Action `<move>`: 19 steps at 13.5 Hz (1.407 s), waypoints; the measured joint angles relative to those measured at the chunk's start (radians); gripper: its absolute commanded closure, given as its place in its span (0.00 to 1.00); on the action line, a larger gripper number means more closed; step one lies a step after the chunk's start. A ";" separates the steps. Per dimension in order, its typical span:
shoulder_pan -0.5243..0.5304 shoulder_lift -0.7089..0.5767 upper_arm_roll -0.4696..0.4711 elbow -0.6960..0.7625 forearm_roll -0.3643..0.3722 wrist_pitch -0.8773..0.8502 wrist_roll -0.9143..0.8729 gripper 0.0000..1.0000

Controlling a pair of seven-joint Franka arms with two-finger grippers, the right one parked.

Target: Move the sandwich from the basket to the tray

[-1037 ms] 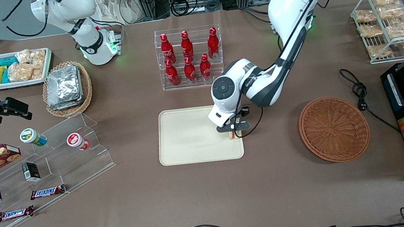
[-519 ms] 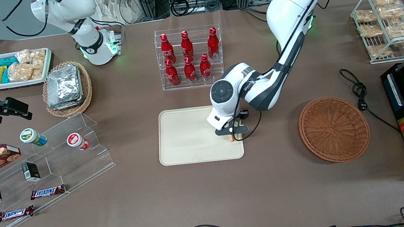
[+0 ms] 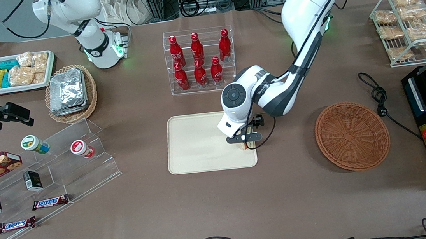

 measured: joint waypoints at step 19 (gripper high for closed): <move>0.017 -0.548 0.616 -0.047 -0.297 -0.381 0.789 0.00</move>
